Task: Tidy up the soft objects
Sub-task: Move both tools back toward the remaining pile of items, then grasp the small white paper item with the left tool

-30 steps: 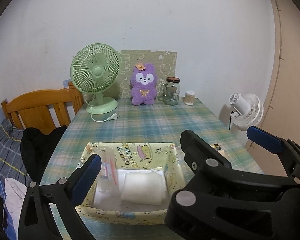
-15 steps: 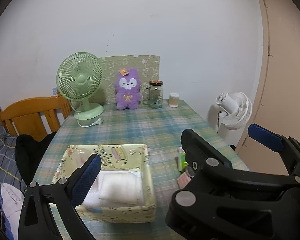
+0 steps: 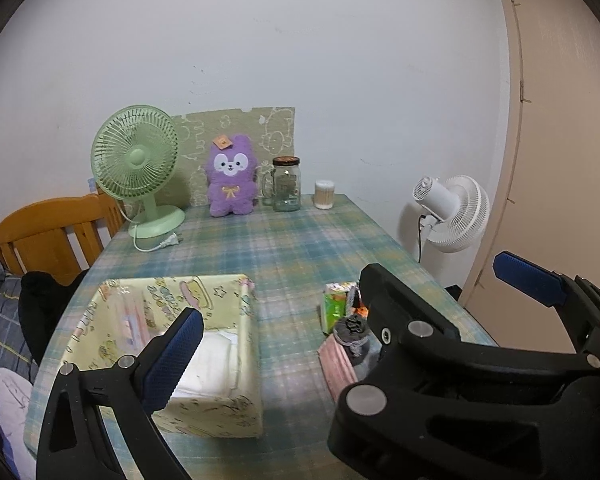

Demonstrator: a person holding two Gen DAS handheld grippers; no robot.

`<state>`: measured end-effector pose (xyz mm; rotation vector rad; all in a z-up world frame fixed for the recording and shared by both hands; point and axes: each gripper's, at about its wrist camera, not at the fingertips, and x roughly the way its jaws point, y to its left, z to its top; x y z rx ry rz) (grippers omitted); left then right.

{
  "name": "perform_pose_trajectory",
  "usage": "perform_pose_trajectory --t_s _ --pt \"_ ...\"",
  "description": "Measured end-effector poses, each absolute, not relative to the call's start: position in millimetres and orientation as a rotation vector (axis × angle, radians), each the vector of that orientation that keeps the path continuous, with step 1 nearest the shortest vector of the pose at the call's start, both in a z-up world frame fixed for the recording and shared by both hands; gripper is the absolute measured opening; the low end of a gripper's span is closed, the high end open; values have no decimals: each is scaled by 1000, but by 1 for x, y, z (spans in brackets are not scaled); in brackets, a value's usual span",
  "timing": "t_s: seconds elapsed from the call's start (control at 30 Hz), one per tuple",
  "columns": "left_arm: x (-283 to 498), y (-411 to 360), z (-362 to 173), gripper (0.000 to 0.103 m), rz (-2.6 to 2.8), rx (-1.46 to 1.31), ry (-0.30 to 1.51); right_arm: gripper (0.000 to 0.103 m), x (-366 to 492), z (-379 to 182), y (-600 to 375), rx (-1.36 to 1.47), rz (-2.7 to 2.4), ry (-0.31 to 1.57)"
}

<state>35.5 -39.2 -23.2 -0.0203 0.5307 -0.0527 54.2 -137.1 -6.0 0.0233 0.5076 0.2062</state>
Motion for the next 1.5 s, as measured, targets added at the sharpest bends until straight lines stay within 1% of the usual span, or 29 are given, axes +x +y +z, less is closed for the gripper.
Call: perform_pose_trajectory --t_s 0.4,0.8,0.9,1.07,1.4,1.5 --pt "34 -63 -55 101 -80 -21 540 102 50 -40 -159 24 190 517" --pt "36 -83 -99 101 -106 1 638 102 50 -91 -179 64 153 609" --pt "38 -86 -110 99 -108 8 666 102 53 -102 -180 66 150 640" --pt "40 -86 -123 97 -108 16 701 98 57 -117 -178 72 155 682" --pt "38 -89 -143 95 -143 32 750 97 52 -139 -182 98 134 741" --pt "36 -93 -149 92 -170 30 766 97 50 -144 -185 101 120 754"
